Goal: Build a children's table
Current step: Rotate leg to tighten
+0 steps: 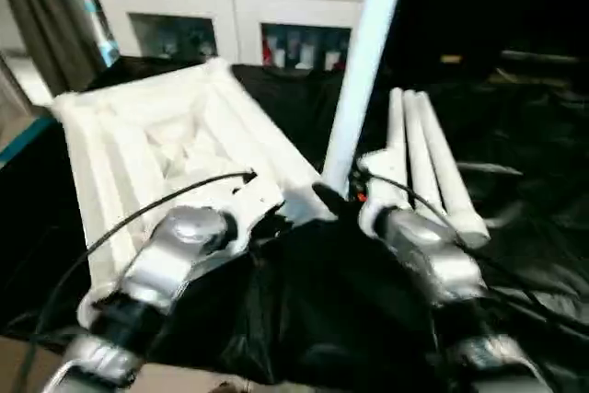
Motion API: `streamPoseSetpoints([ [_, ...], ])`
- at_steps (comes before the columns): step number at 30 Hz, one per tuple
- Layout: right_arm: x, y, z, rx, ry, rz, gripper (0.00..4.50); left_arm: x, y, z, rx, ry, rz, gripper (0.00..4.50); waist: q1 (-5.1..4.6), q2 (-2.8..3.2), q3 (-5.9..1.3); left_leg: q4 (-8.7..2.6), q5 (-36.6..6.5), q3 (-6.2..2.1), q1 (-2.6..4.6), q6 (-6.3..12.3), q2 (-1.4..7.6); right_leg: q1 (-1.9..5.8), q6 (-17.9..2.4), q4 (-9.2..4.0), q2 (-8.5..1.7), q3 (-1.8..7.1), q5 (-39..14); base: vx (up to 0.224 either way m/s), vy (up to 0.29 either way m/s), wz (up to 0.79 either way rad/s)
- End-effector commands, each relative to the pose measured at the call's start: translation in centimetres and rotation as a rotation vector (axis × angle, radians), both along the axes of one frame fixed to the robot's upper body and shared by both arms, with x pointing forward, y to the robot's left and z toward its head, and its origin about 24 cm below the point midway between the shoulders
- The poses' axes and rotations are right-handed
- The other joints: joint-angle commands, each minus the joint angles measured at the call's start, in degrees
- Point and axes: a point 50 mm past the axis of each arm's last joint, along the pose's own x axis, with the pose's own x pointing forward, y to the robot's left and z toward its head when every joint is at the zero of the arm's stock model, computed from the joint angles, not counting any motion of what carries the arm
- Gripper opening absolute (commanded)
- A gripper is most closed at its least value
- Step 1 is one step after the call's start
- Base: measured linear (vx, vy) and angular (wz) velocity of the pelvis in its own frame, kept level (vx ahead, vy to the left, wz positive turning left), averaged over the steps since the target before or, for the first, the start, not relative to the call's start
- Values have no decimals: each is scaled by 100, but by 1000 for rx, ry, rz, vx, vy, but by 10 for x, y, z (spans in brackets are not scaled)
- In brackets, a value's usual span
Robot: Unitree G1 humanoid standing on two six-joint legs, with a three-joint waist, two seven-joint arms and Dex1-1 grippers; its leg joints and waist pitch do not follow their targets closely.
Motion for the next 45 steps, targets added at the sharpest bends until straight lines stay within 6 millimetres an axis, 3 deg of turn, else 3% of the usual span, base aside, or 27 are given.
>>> streamPoseSetpoints([
  [1, -9, 3, -37, -61, 193, -82, 272, 3, -25, 14, -30, -62, -26, 0, -32, 40, -242, -552, -3007, -223, 181, -571, 212, 28, -793, -647, -346, 99, -3021, -55, 25, -11],
  [5, -4, 14, -33, -61, 172, -75, 272, 1, -40, 15, -46, -68, -46, 0, -93, 89, -249, -603, -3317, -268, 165, -559, 224, 62, -776, -670, -322, 39, -2701, 0, 0, 0],
  [6, -2, 16, -31, -50, 163, -64, 272, 0, -44, 15, -49, -69, -50, 0, -83, 69, -264, -593, -3461, -251, 220, -526, 226, 26, -822, -695, -321, 30, -2591, 0, 0, 0],
  [7, -1, 17, -30, -41, 162, -57, 307, 0, -44, 15, -48, -70, -52, 0, -87, 74, -265, -594, -3447, -252, 212, -515, 226, 36, -852, -686, -331, 25, -2528, 0, 0, 0],
  [9, -1, 17, -30, -36, 163, -56, 330, 1, -44, 15, -46, -70, -49, 0, -85, 88, -266, -608, -3416, -247, 187, -481, 230, 60, -865, -693, -345, -9, -2447, 0, 0, 0],
  [15, 6, 14, -23, -54, 112, -50, 352, 2, -33, 15, -21, -81, -58, 0, -51, 95, -289, -588, -3438, -213, 236, -465, 235, 5, -942, -716, -379, 10, -2371, 0, 0, 0],
  [16, 7, 13, -21, -56, 96, -32, 352, 1, -30, 15, -18, -80, -71, 0, -49, 108, -292, -608, -3305, -215, 187, -440, 238, 46, -978, -685, -375, 11, -2229, 0, 0, 0],
  [19, 8, 8, -13, -75, 46, 44, 352, -3, -23, 16, -19, -76, -135, 0, -17, 101, -327, -597, -3060, -194, 179, -393, 240, 65, -1012, -663, -376, 22, -2016, 0, 0, 0],
  [24, 7, -3, -4, -113, -14, 131, 352, -9, -16, 17, -23, -66, -195, 0, 72, 71, -387, -568, -2287, -120, 143, -230, 261, 112, -1223, -587, -366, 44, -1355, 0, 0, 0],
  [26, 5, -14, 4, -154, -57, 195, 352, -14, -8, 16, -15, -44, -241, 0, 122, 57, -451, -522, -1744, -85, 123, -89, 274, 132, -1300, -523, -349, 50, -801, 61, -22, 6],
  [28, 3, -21, 6, -182, -74, 224, 352, -16, -4, 16, -3, -46, -275, 0, 133, 35, -494, -455, -1084, -69, 47, 68, 254, 182, -1437, -422, -337, 40, 16, 69, -19, 3],
  [29, 3, -23, 7, -189, -79, 230, 352, -17, -3, 16, -1, -47, -285, 0, 150, 56, -502, -425, -764, -60, 29, 183, 244, 184, -1525, -373, -328, 27, 408, 62, -15, -1],
  [32, -4, -33, 12, -199, -105, 307, 352, -21, 3, 18, -8, -30, -320, 0, 219, 27, -522, -365, -401, -36, 23, 410, 237, 201, -1660, -316, -329, 26, 836, 38, -9, 0],
  [34, -10, -37, 16, -192, -115, 369, 352, -24, 8, 19, -11, -16, -353, 0, 259, 32, -514, -359, -400, -30, 39, 465, 241, 190, -1677, -323, -315, 21, 809, 0, 0, 0],
  [37, -17, -42, 17, -190, -118, 421, 352, -25, 13, 20, -17, -6, -362, 0, 282, 44, -481, -397, -718, -38, 45, 388, 265, 185, -1624, -361, -321, 20, 288, 0, 0, 0],
  [42, -21, -44, 15, -172, -108, 430, 352, -24, 17, 19, -2, -17, -363, 0, 273, 51, -425, -469, -1577, -50, 83, -17, 282, 123, -1405, -466, -339, 47, -909, 0, 0, 0],
  [45, -24, -42, 13, -167, -100, 434, 352, -22, 17, 19, -6, -28, -344, 0, 270, 46, -427, -471, -1658, -54, 83, -101, 273, 114, -1322, -480, -339, 60, -1054, 0, 0, 0],
])
